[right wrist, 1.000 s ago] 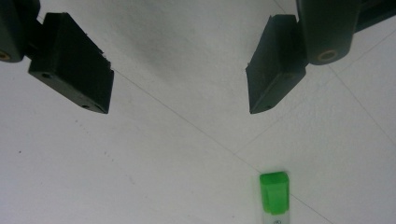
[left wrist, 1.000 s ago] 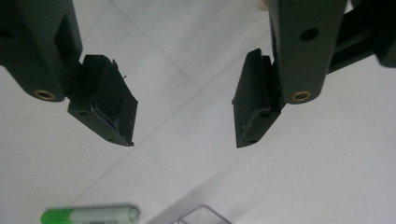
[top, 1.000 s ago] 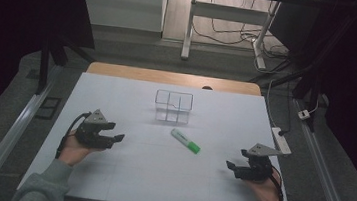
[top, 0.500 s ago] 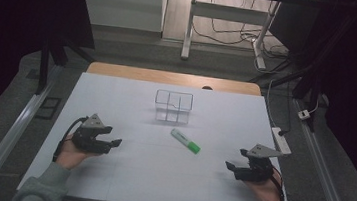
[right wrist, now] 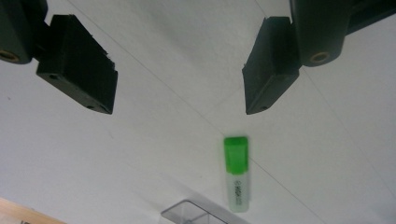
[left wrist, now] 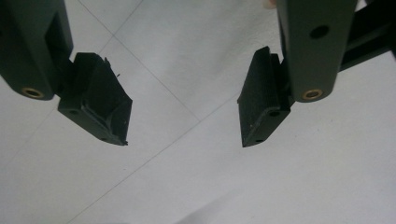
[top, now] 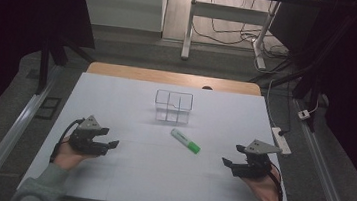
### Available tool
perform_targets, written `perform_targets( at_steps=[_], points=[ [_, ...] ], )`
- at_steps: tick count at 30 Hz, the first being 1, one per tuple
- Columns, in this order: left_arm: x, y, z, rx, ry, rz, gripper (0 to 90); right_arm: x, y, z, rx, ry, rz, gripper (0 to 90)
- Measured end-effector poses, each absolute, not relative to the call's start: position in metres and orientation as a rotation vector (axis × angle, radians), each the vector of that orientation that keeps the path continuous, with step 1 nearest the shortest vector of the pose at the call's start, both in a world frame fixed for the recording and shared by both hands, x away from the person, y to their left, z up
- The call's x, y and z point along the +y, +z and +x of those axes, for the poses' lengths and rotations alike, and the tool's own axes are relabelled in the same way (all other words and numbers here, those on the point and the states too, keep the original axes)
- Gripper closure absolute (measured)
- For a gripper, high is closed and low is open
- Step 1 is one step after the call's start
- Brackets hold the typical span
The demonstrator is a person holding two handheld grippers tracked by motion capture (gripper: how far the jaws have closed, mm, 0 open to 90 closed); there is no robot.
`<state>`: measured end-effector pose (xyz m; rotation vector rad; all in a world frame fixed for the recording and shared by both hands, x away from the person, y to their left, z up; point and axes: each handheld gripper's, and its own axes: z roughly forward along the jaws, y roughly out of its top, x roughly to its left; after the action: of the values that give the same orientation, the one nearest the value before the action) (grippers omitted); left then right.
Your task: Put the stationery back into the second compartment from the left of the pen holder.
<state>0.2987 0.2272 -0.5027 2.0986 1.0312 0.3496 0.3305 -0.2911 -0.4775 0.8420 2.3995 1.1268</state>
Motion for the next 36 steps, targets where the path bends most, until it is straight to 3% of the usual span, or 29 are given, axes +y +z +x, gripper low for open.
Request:
perform_targets(
  at_steps=[36],
  points=[
    [0.226, -0.503, 0.3, 1.015, 0.325, 2.09, 31.9, -0.196, -0.475, 0.382, 2.685, 0.996, 0.761, 26.1]
  ],
)
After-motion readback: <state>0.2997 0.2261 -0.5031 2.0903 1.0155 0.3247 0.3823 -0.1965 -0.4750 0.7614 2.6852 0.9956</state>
